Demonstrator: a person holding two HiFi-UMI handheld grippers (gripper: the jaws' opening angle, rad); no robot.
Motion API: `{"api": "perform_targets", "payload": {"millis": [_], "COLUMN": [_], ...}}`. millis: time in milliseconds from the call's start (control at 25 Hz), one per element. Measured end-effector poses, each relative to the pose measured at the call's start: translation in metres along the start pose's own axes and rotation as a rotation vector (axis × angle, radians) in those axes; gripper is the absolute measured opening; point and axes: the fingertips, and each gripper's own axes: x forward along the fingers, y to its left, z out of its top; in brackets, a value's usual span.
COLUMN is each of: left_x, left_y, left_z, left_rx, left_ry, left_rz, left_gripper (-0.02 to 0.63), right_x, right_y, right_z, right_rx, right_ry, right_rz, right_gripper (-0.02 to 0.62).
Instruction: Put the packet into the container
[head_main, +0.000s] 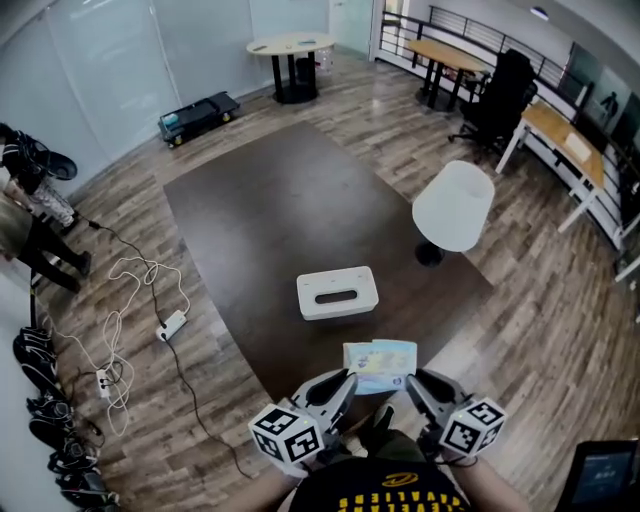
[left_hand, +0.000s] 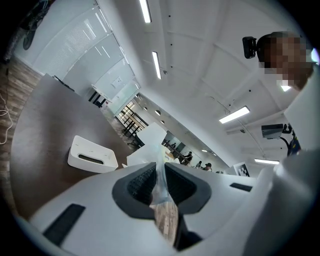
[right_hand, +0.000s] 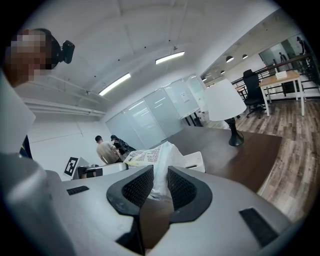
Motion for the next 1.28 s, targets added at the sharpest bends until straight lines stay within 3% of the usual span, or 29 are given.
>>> {"api": "perform_targets", "payload": {"millis": [440, 680, 960, 1280], "left_x": [0.034, 0.056, 0.075, 0.085], "left_y": [0.039, 0.053, 0.07, 0.097], "left_z": [0.03, 0.049, 0.069, 0.083], "left_rx": [-0.005, 0.04, 0.056, 0.08], "left_ry": [-0.087, -0.117, -0.149, -0.129], "left_rz": [0.176, 0.28, 0.338, 0.361], "left_gripper": [0.044, 0.044, 0.044, 0.044], "right_x": [0.062, 0.095, 0.126, 0.156], "right_y": [-0.037, -0.06, -0.071, -0.079], "right_z": [0.027, 0.043, 0.065, 0.067], "right_rx": [-0.003, -0.04, -0.029, -0.016], "right_ry": [0.102, 0.148, 0.153, 0.172], "right_rz": [0.16, 0.261, 0.313, 0.312], "right_gripper": [0.098, 0.098, 0.098, 0.098]}}
